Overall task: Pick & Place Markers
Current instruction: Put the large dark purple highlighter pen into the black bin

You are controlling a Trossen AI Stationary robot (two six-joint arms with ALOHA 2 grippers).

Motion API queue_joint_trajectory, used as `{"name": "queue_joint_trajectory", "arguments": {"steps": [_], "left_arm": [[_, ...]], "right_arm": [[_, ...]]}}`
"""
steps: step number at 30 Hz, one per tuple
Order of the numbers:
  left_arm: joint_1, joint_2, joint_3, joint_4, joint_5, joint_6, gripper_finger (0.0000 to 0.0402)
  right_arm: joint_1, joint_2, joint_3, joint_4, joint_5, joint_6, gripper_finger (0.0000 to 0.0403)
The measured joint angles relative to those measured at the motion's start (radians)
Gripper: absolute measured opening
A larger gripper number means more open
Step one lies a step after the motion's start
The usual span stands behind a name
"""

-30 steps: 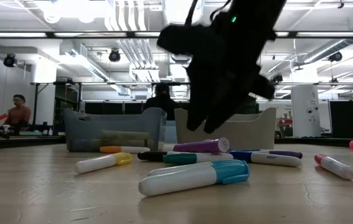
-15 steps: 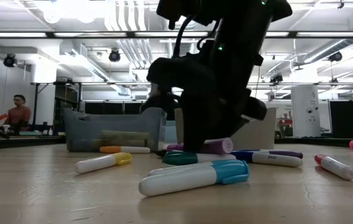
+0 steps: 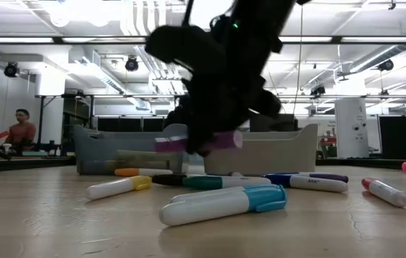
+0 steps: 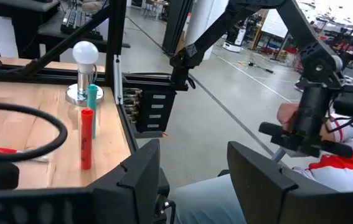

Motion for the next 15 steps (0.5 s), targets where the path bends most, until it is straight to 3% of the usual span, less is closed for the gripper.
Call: {"name": "queue_joint_trajectory", "arguments": {"steps": [4,8,12,15], "left_arm": [[0.0,0.0,0.0,0.0,0.0,0.0,0.0181],[0.0,0.0,0.0,0.0,0.0,0.0,0.0181],[0.0,0.0,0.0,0.0,0.0,0.0,0.0181],[0.0,0.0,0.0,0.0,0.0,0.0,0.0181]], "right_arm": [[0.01,0.0,0.052,0.014,0.083,-0.116,0.0075],[0.041,0.0,0.105,0.074,0.294,-0.343,0.0073],[0.067,0.001,0.109,0.237,0.513,-0.622,0.0071],[0.066,0.006,0.107,0.379,0.587,-0.822,0.0076]]}}
